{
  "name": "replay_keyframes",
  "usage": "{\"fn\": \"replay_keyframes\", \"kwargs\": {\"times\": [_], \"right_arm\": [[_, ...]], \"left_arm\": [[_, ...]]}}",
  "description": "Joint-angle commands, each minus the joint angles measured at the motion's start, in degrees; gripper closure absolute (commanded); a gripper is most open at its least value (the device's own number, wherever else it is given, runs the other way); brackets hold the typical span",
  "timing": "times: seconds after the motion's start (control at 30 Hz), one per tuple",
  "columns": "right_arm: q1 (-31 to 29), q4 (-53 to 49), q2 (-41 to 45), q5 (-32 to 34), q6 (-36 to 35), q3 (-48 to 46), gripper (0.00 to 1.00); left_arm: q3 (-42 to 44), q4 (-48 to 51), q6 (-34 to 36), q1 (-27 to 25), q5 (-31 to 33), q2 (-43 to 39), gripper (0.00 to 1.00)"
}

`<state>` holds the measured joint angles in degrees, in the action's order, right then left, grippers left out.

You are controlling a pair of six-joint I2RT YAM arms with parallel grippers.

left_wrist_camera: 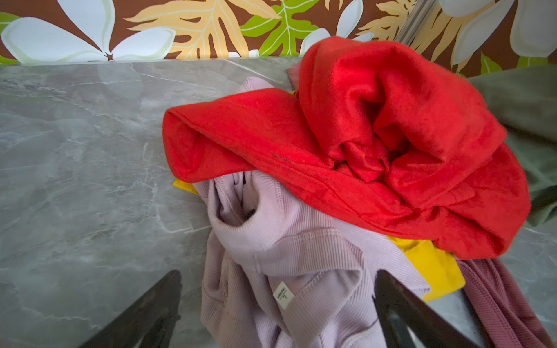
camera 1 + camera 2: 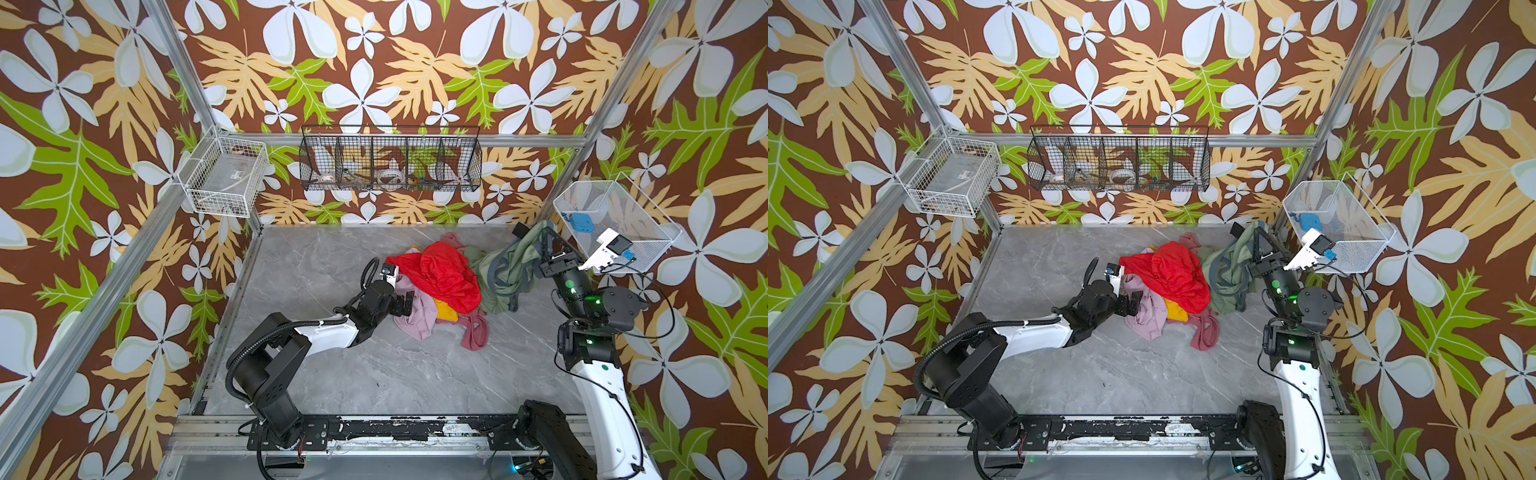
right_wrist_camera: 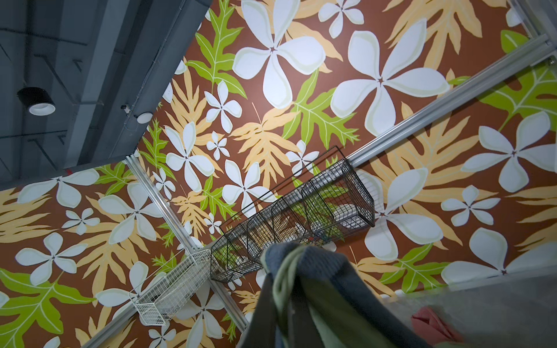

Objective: Pick out a specific cloth from the pile
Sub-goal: 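Close the right gripper on the green shirt and lift it off the pile, then reach the left gripper to the lifted green shirt and grasp its grey trim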

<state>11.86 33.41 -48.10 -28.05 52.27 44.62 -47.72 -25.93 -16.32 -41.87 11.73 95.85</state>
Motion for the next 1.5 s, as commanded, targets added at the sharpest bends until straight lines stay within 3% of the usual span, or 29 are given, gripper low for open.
{"fn": "replay_keyframes", "kwargs": {"times": [0.0, 0.2, 0.4, 0.5, 0.87, 1.23, 1.37, 1.47], "right_arm": [[0.0, 1.8, -1.6, 0.0, 0.8, 2.9, 1.0], [-1.3, 4.5, -4.1, -1.7, 3.7, 8.0, 1.0], [-10.6, -5.3, -4.4, 2.5, -7.0, 12.0, 1.0], [-13.4, -6.5, -5.0, 3.7, -8.5, 9.6, 1.0], [-14.2, -1.2, -6.6, 2.5, -5.3, 0.0, 1.0], [-14.2, 0.6, -5.3, -0.4, -4.2, -5.6, 1.0], [-14.1, 0.5, -5.6, -3.5, -4.3, -5.3, 1.0], [-14.2, 0.0, -5.8, -4.4, -4.5, -5.4, 1.0]], "left_arm": [[-0.6, 0.0, -0.3, -0.2, -0.1, 0.1, 0.0], [-0.3, -1.2, 1.5, -1.2, -1.9, -2.3, 0.0], [-1.4, -3.1, 6.0, -5.1, -4.1, -6.1, 0.0], [-3.4, -3.4, 6.3, -5.8, -9.2, -7.3, 0.0], [-13.0, -6.1, 4.1, -5.8, -28.1, -3.8, 0.0], [-25.6, -1.7, 4.6, -6.3, -31.7, 5.7, 0.0], [-31.4, 2.4, 7.3, -7.5, -26.6, 10.1, 0.0], [-37.1, 7.1, 8.8, -7.5, -26.4, 14.3, 0.0]]}}
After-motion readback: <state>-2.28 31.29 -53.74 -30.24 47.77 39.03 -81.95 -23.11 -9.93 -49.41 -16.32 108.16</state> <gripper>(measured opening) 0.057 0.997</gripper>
